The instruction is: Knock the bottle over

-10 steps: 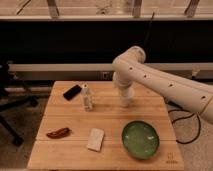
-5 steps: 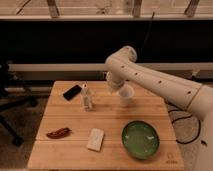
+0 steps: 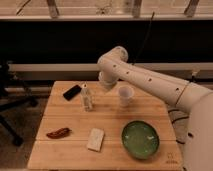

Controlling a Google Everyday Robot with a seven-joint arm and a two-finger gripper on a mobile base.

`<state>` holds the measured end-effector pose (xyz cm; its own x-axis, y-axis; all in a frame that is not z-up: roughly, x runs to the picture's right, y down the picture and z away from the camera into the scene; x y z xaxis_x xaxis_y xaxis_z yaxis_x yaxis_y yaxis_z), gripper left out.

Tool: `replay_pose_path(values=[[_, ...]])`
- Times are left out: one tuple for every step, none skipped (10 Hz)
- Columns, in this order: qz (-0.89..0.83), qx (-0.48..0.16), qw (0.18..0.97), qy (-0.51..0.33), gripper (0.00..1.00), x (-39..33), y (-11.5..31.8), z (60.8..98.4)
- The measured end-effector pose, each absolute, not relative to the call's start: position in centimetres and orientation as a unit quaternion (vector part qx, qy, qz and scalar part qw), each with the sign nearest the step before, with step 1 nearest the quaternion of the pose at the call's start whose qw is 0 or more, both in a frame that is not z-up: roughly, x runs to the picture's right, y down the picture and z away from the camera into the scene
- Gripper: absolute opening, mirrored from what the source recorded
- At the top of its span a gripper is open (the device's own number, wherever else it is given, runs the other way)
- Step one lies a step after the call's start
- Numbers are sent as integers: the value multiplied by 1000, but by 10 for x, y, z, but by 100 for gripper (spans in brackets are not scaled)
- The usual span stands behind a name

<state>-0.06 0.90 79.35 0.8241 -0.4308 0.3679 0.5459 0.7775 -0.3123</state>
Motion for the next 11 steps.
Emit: replay_pose_path(values=[[-265,-205,931,-142,0,-6,8,795],[-270,-203,930,-145,0,-14,8,798],[-275,-201,929,-149,0,-24,7,801],[-278,-199,928,-151,0,-30,7,803],[-282,-198,926,-154,0,-38,7,805],[-287,-198,924,-157,0,-46,8,806],[-293,-197,921,-163,0,-58,9,807],[-297,-197,919,-166,0,-64,10,807],[-301,-196,918,-168,0,-66,11,807],[-305,-195,916,-171,0,-71,12,807],[-313,-194,913,-178,0,-85,13,807]])
